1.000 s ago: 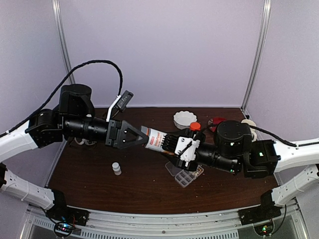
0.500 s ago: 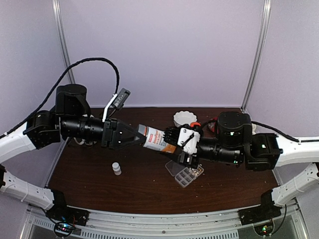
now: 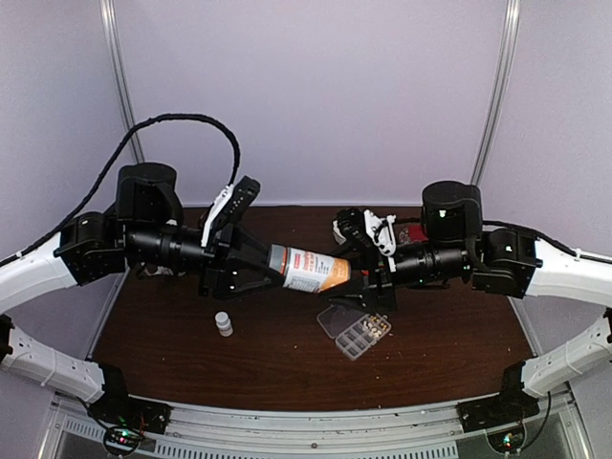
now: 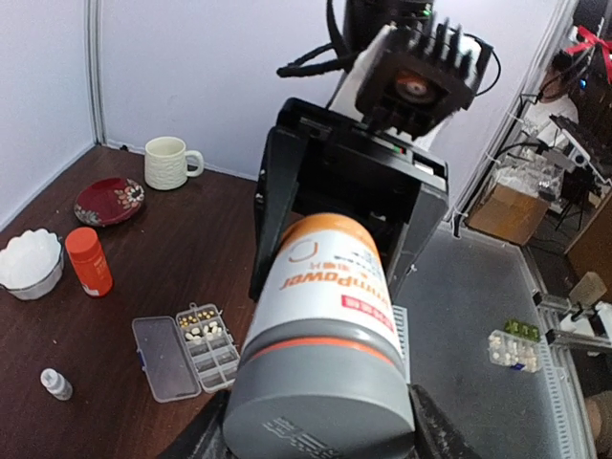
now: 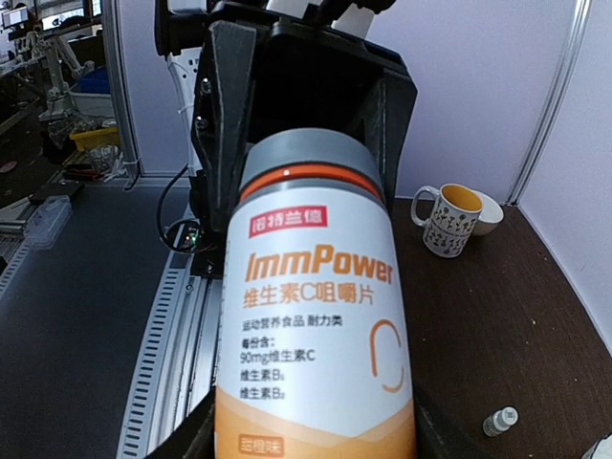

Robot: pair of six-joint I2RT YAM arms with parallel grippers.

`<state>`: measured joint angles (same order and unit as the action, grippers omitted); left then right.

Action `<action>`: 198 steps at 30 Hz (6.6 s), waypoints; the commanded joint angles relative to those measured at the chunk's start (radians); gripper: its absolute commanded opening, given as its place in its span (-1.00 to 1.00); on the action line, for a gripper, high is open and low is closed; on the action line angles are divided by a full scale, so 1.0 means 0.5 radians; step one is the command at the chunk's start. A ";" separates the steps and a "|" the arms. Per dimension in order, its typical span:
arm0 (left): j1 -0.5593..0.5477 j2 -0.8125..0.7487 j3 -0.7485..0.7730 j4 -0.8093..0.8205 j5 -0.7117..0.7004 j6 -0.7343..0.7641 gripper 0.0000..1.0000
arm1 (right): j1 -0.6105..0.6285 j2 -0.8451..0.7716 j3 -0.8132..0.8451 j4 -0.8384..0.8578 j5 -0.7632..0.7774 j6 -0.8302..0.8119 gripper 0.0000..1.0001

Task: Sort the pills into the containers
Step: Screw the lid of the pill bottle onto the pill bottle, then place the pill bottle at the center of the board.

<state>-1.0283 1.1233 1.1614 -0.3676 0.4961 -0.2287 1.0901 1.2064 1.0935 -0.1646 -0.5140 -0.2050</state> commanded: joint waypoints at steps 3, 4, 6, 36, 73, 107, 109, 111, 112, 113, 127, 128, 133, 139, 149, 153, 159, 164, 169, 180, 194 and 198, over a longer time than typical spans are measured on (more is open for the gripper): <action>-0.096 0.026 -0.007 0.038 0.451 1.181 -1.00 | -0.025 -0.014 0.118 0.079 -0.492 0.319 -1.00; -0.107 0.026 -0.007 0.014 0.456 1.306 -1.00 | -0.029 -0.012 0.116 0.073 -0.515 0.327 -1.00; -0.112 0.033 0.015 -0.030 0.435 1.513 -1.00 | -0.036 -0.003 0.113 0.072 -0.544 0.353 -1.00; -0.158 -0.117 -0.148 0.707 -0.261 1.455 0.33 | -0.048 -0.067 -0.326 0.604 -0.191 0.872 -1.00; -0.157 -0.114 -0.242 0.784 0.044 1.476 0.48 | -0.010 -0.147 -0.589 1.562 -0.268 1.217 -1.00; 0.475 0.700 0.433 -1.060 -1.139 -0.256 -1.00 | -0.141 -0.357 -0.358 -0.359 1.399 1.159 0.99; 0.535 0.824 0.459 -1.054 -1.170 -0.257 -1.00 | -0.164 -0.350 -0.420 -0.313 1.339 1.136 0.99; 0.590 0.995 0.528 -1.085 -1.156 -0.257 -1.00 | -0.204 -0.357 -0.490 -0.234 1.189 1.122 0.99; 0.613 1.071 0.565 -1.110 -1.125 -0.247 -1.00 | -0.224 -0.355 -0.517 -0.216 1.160 1.141 0.99; 0.629 1.143 0.608 -1.132 -1.098 -0.232 -1.00 | -0.236 -0.348 -0.532 -0.212 1.155 1.153 0.99; 0.654 1.429 0.821 -1.184 -1.276 -0.309 0.92 | -0.329 -0.312 -0.598 -0.226 1.629 1.176 0.99; 0.652 1.422 0.827 -1.185 -1.274 -0.317 0.95 | -0.383 -0.298 -0.599 -0.221 1.562 1.164 0.99; 0.651 1.364 0.912 -1.243 -1.312 -0.311 0.95 | -0.596 -0.005 -0.284 -0.558 1.374 1.217 0.99; 0.648 1.033 0.731 -1.086 -1.262 -0.320 0.95 | -0.669 0.308 -0.045 -0.619 1.385 1.195 0.96; 0.642 0.371 0.123 -0.488 -1.073 -0.331 0.95 | -0.788 0.982 0.705 -1.047 1.503 1.298 0.93; 0.642 0.144 -0.124 -0.257 -1.118 -0.325 0.95 | -0.898 1.142 0.881 -1.088 1.356 1.309 0.84; 0.642 -0.057 -0.298 -0.125 -1.176 -0.276 0.95 | -0.985 1.358 1.164 -1.238 1.337 1.288 0.78; 0.642 -0.111 -0.349 -0.096 -1.184 -0.261 0.95 | -1.011 1.500 1.304 -1.314 1.304 1.270 0.78; 0.642 -0.116 -0.347 -0.096 -1.153 -0.253 0.95 | -1.020 1.615 1.402 -1.368 1.347 1.263 0.74; 0.642 -0.161 -0.378 -0.111 -1.192 -0.271 0.95 | -1.048 1.786 1.568 -1.425 1.399 1.239 0.47; 0.642 -0.148 -0.408 -0.099 -1.205 -0.285 0.95 | -1.066 1.876 1.632 -1.471 1.415 1.223 0.32; 0.642 -0.131 -0.411 -0.090 -1.219 -0.276 0.95 | -1.068 1.879 1.628 -1.460 1.404 1.226 0.04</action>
<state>-0.7059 1.0531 0.9684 -0.4675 -0.0975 -0.3721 0.5640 2.1304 1.8793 -0.8833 0.1616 0.4099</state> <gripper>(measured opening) 0.975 0.568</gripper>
